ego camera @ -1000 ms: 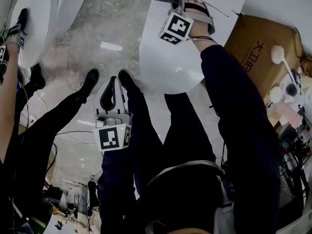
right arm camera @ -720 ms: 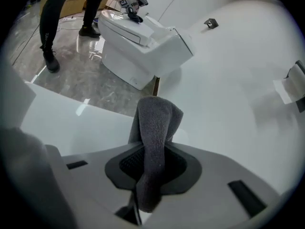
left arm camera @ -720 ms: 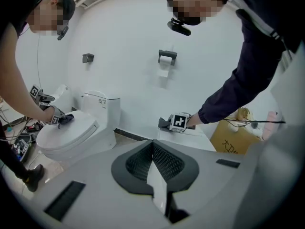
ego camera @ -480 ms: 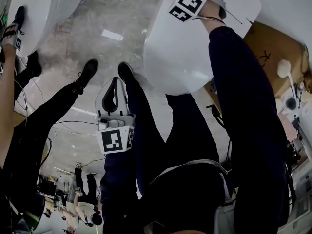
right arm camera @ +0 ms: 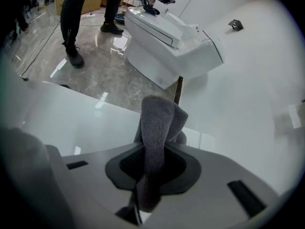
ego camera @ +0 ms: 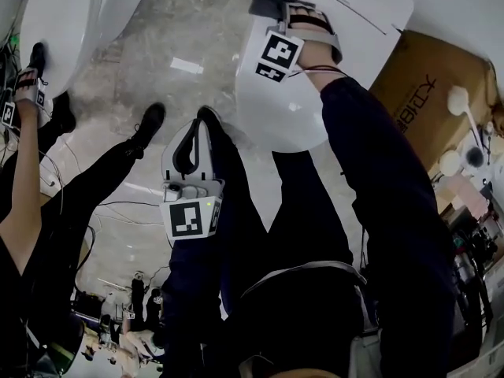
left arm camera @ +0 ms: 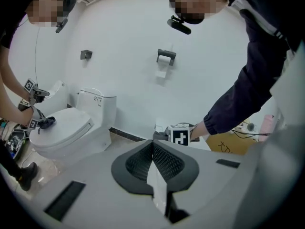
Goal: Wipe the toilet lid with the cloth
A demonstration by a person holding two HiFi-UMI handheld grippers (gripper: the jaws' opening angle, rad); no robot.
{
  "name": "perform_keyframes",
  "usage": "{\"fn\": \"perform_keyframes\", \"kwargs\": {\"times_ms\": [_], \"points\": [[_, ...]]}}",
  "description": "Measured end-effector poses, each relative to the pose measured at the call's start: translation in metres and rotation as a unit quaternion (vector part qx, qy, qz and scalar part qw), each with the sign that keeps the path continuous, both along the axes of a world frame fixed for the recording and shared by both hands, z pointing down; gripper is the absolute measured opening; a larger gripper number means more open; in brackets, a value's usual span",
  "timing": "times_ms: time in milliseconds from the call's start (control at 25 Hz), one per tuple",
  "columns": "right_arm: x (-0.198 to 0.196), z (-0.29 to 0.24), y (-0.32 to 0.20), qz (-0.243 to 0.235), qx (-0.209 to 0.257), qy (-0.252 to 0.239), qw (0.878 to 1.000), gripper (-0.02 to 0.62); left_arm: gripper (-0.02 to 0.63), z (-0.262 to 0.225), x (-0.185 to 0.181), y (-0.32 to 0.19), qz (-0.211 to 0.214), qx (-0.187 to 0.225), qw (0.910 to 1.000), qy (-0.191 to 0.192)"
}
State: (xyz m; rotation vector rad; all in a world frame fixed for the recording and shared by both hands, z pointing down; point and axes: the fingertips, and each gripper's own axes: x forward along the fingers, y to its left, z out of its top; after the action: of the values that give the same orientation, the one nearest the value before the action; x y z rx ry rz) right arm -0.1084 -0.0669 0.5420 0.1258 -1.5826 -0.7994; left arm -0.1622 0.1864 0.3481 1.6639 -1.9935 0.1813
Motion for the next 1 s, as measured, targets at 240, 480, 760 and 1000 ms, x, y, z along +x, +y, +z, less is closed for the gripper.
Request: {"fn": "perform_keyframes", "kwargs": {"times_ms": [240, 480, 760, 1000], "points": [[0.019, 0.007, 0.089, -0.018, -0.029, 0.013, 0.999, 0.071, 0.015, -0.002, -0.014, 0.005, 0.001, 0.016, 0.9999, -0.003], [0.039, 0.015, 0.175, -0.039, -0.061, 0.028, 0.997, 0.072, 0.015, -0.010, -0.019, 0.021, 0.009, 0.024, 0.9996, -0.010], [0.054, 0.022, 0.244, -0.050, -0.098, 0.042, 0.993, 0.072, 0.015, -0.012, -0.018, 0.039, 0.005, 0.030, 0.9995, -0.010], [0.065, 0.023, 0.295, 0.015, -0.205, 0.016, 0.978, 0.074, 0.015, -0.014, -0.012, 0.040, 0.011, 0.033, 0.9993, -0.011]]}}
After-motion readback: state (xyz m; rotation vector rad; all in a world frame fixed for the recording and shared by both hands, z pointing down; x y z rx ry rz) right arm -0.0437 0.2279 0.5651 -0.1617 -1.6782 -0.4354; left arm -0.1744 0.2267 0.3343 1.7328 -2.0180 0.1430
